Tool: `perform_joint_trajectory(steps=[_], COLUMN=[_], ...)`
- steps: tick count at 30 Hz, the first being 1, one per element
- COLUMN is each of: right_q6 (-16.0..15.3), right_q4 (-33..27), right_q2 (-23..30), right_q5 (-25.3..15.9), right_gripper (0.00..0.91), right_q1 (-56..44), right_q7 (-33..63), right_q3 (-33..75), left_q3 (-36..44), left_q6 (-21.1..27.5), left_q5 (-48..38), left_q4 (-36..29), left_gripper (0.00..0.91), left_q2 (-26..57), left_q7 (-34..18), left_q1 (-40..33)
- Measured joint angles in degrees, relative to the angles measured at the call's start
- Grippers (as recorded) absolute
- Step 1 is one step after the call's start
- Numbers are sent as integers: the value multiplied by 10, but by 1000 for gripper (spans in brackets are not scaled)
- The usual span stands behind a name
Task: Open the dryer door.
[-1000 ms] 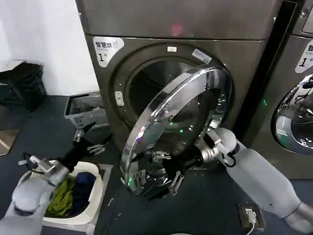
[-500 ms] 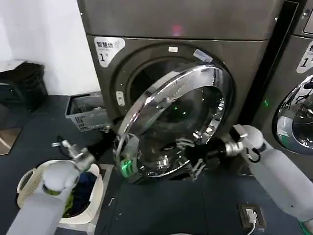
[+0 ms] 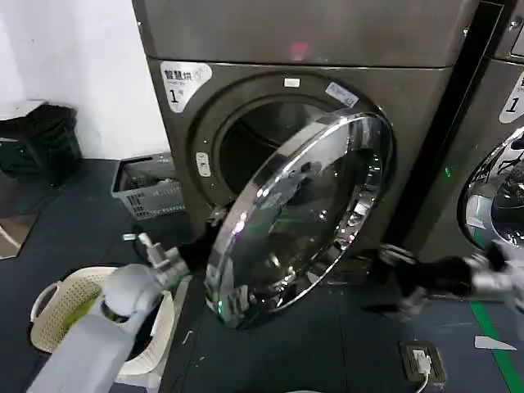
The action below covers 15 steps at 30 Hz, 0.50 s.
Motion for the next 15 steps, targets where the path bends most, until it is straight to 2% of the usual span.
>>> perform_joint_trajectory(steps=[6,10,15], right_q6=[35,71,141], right_q4=[43,60,65], right_q2=[47,117,223], right_q5=[27,34,34], right_gripper=[907,907,907], right_q1=[-228,-352,-462], right_q7=[7,13,53], right_q3=[245,373,486], left_q3=[54,95,158], left_q6=[-10,-18,-31], left_q5=[-5,-4,-10], left_q4=[-5,3,20], left_gripper=[907,907,907], left_q2=[-9,-17,-30], left_q7=[0,-3,-12], left_q1=[-27,-48,-82])
